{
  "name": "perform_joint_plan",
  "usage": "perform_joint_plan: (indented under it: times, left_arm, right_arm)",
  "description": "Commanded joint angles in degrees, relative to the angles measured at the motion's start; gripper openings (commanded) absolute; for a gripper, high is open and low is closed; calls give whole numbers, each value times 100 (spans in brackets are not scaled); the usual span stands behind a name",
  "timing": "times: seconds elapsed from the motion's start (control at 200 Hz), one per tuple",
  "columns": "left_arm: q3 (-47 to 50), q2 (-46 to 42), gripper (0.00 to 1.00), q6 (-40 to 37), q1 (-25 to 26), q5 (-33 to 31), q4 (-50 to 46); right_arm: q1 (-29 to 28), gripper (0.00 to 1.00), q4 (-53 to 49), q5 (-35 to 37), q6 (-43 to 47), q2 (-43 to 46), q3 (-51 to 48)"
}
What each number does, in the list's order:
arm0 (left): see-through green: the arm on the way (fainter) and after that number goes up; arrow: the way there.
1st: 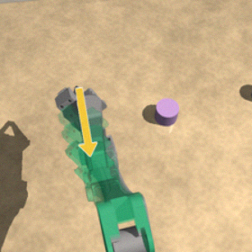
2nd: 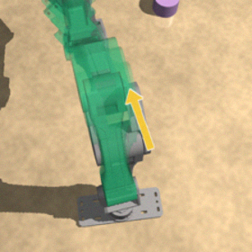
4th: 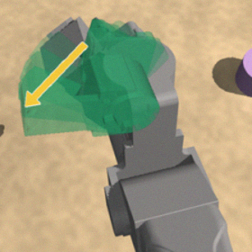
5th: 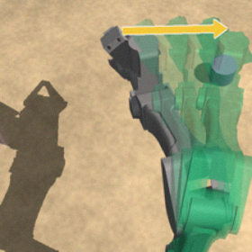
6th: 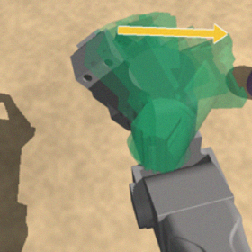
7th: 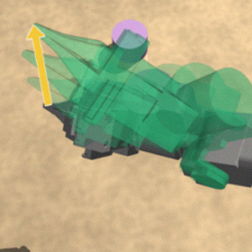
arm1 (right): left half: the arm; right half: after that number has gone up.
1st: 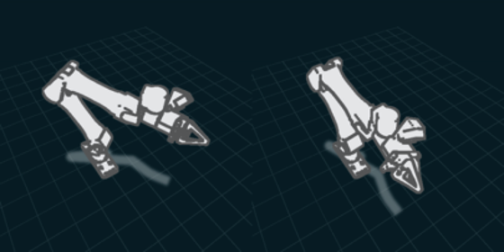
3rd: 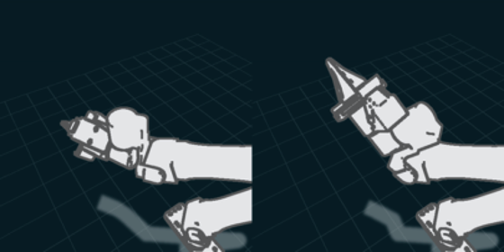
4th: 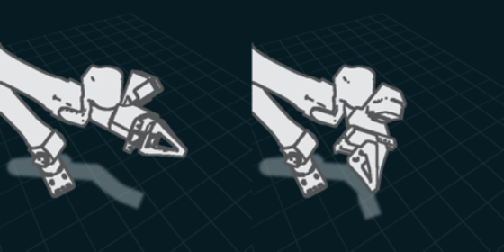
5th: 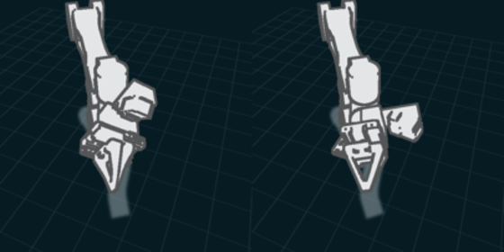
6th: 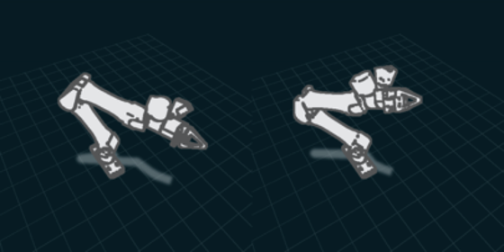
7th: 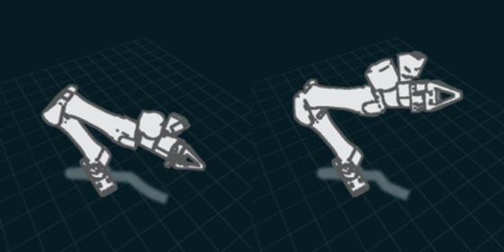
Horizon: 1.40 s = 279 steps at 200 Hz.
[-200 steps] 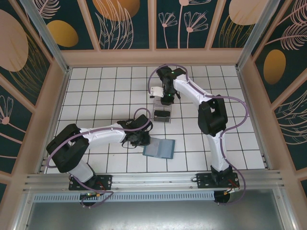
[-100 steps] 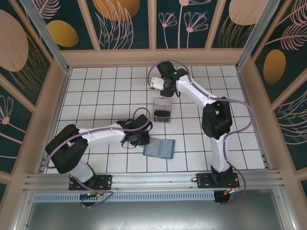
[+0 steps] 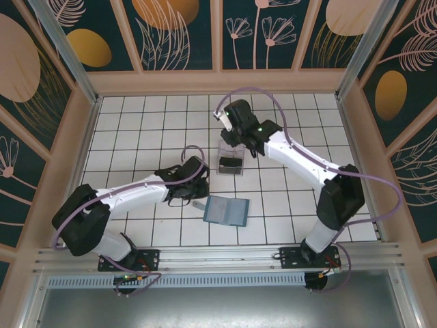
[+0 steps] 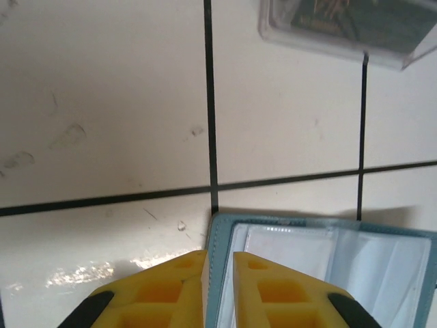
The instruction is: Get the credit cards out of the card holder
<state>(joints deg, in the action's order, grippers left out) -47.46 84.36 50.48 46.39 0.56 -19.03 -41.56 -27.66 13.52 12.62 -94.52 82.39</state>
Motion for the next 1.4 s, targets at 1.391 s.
perform_joint_plan:
  times: [1.391]
  left_arm:
    - [1151, -1087, 19, -398, -1231, 37, 615]
  right_arm:
    - [-2538, 43, -1426, -578, -4918, -1414, -918]
